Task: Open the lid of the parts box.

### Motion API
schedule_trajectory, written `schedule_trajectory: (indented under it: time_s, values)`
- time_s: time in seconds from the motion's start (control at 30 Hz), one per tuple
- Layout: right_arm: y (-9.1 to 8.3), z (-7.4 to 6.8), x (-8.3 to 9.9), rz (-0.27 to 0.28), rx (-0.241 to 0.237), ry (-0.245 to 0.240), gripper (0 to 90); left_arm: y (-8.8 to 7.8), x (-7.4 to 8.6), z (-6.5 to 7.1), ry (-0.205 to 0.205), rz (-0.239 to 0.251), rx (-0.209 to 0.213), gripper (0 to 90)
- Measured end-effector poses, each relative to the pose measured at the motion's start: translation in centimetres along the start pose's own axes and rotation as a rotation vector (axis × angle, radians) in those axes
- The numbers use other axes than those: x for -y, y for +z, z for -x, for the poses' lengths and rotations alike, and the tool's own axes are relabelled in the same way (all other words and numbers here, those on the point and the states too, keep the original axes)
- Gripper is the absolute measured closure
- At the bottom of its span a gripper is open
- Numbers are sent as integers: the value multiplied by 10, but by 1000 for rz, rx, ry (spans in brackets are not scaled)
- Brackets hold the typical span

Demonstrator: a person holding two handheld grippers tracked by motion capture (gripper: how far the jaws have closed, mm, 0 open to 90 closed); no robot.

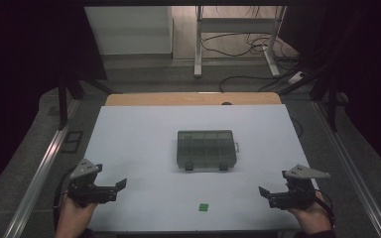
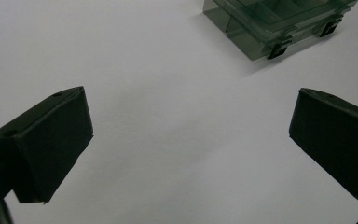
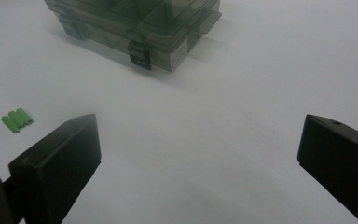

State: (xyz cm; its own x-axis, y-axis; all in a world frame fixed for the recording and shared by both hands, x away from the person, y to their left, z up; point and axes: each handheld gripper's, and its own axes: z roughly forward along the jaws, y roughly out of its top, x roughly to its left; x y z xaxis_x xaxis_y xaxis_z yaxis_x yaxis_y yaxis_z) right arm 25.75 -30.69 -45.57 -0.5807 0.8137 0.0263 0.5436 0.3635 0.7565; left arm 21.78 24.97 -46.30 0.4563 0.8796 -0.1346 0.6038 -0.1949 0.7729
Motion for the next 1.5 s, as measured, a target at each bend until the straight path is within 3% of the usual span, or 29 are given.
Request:
schedule_trajectory:
  time_s: [1.1,1.5]
  values:
    - [10,-4,-15,28,-54,4,0,26,-24,15,57,-43,30,0]
    - [17,-7,-22,21,-65,-18,0,36,-30,19,82,-58,40,0]
